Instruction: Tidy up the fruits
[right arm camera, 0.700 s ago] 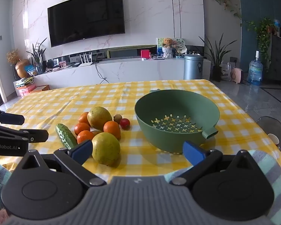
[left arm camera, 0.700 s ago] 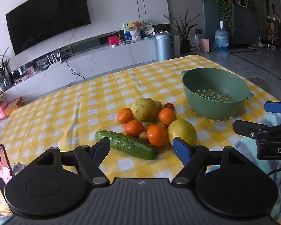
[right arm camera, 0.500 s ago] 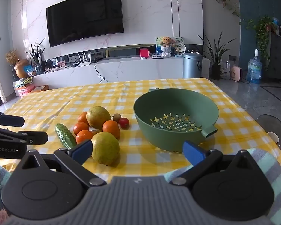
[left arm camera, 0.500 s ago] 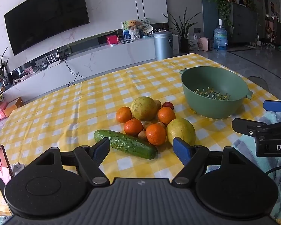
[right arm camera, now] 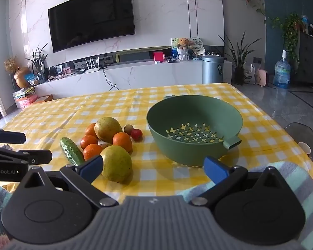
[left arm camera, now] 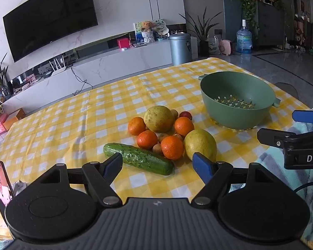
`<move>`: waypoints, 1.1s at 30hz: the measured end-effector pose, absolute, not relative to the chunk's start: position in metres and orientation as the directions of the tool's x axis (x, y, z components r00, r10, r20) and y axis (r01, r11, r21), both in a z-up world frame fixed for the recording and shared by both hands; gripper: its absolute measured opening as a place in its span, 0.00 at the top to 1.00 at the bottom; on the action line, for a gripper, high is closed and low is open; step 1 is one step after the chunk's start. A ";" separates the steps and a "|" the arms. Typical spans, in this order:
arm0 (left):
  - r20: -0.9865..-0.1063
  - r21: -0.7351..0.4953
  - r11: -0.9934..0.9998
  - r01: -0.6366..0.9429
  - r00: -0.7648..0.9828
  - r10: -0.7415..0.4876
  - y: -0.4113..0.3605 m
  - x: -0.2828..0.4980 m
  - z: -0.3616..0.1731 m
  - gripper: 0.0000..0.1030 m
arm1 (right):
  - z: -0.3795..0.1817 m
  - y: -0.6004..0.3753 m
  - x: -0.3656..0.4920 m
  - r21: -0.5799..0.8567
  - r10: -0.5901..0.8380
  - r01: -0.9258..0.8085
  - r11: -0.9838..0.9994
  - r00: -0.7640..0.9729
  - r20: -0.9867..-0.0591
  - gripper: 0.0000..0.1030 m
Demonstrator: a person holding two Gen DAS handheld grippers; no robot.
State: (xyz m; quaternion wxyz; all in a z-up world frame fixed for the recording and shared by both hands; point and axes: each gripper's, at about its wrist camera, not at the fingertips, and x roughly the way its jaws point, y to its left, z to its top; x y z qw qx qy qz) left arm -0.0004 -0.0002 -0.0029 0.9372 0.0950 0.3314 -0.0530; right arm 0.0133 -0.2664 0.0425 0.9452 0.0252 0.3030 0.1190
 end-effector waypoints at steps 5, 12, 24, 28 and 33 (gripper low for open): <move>-0.635 0.146 0.975 0.168 0.772 -0.037 -0.001 -0.001 -0.004 0.13 | 0.043 -0.267 0.014 0.121 0.239 -0.208 0.971 0.787 -0.569 0.04; -0.638 0.152 0.973 0.176 0.769 -0.039 -0.003 -0.002 -0.003 0.13 | 0.042 -0.267 0.015 0.125 0.238 -0.204 0.971 0.785 -0.572 0.04; -0.639 0.152 0.973 0.173 0.768 -0.037 -0.002 -0.002 -0.002 0.13 | 0.041 -0.268 0.015 0.128 0.238 -0.201 0.971 0.785 -0.573 0.04; -0.641 0.153 0.973 0.172 0.767 -0.035 -0.001 -0.002 -0.002 0.13 | 0.041 -0.269 0.016 0.129 0.238 -0.201 0.971 0.784 -0.573 0.04; -0.641 0.151 0.974 0.170 0.767 -0.035 0.000 -0.002 -0.002 0.13 | 0.040 -0.269 0.016 0.127 0.236 -0.200 0.972 0.783 -0.575 0.04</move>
